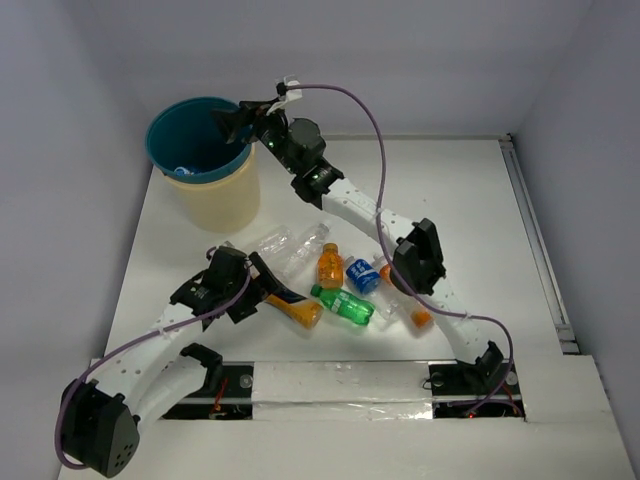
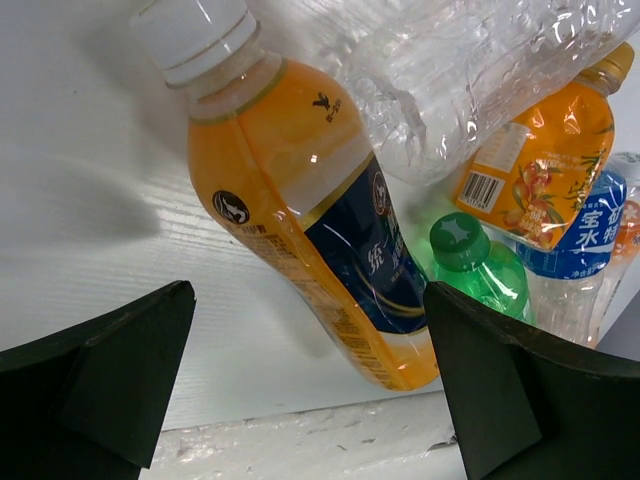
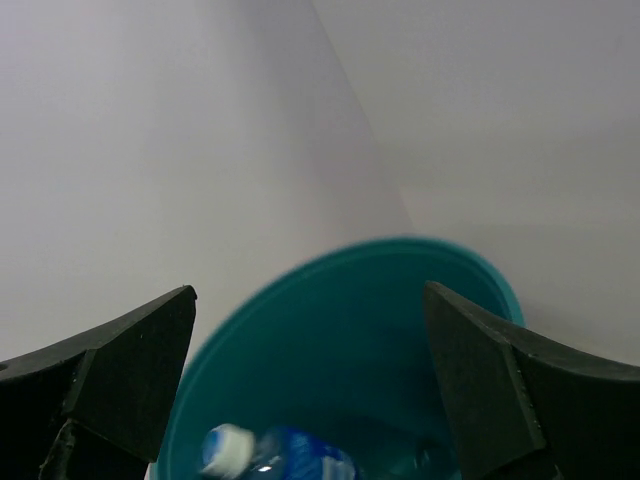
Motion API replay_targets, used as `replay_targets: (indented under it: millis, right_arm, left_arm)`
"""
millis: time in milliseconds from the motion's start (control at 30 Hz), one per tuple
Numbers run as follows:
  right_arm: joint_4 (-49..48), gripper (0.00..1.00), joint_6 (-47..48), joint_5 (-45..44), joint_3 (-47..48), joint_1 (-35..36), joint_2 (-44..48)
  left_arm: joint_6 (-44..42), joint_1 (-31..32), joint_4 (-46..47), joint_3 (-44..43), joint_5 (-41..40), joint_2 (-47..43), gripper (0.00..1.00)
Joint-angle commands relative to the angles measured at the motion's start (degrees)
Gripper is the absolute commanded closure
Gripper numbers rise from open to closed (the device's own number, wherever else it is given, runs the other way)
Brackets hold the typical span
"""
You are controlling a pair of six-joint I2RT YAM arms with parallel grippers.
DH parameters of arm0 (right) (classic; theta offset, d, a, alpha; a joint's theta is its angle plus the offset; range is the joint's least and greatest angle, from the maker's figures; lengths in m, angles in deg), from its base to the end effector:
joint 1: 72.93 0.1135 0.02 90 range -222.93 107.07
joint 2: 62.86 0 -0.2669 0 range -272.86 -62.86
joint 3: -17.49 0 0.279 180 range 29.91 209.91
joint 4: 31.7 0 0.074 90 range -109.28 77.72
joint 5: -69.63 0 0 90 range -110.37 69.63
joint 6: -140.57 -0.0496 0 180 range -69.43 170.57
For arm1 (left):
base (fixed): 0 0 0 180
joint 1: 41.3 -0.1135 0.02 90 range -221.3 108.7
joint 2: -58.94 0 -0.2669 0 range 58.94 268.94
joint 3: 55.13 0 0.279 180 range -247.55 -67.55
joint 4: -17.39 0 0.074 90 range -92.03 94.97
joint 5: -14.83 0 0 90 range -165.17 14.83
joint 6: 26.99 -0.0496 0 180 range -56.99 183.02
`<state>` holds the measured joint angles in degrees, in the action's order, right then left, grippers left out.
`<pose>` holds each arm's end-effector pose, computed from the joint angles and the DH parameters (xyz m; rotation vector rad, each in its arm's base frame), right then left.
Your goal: Put the plastic bottles in the bin
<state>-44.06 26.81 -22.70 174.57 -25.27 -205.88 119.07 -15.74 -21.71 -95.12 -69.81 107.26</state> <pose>0.4154 0.4529 0.3968 -0.2056 1.1575 1.0871 0.1803 -0.0914 0.1816 -0.6233 2.4622 -0.7366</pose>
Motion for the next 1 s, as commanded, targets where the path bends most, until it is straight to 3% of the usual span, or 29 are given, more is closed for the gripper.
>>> replay_targets:
  millis: [0, 133, 267, 733, 967]
  right_arm:
    - [-5.7, 0.0, 1.7, 3.6, -9.2, 0.3, 10.7]
    - [-14.9, 0.01, 1.4, 4.9, -31.3, 2.2, 20.8]
    - [-19.7, 0.01, 2.0, 4.8, -43.4, 3.9, 28.8]
    - [-24.3, 0.01, 0.7, 9.8, -64.2, 6.2, 43.9]
    - [-23.7, 0.01, -0.2, 9.3, -69.5, 6.2, 48.4]
  left_arm:
    - [0.4, 0.3, 3.2, 1.3, -1.9, 0.3, 0.01]
    - [-0.2, 0.3, 4.4, 0.6, -4.7, 2.6, 0.01]
    - [0.8, 0.3, 5.8, 0.9, -4.8, 2.6, 0.01]
    - [4.0, 0.8, 12.7, 3.7, -9.4, 8.2, 0.02]
    - [4.4, 1.4, 13.5, 4.3, -10.2, 8.3, 0.23]
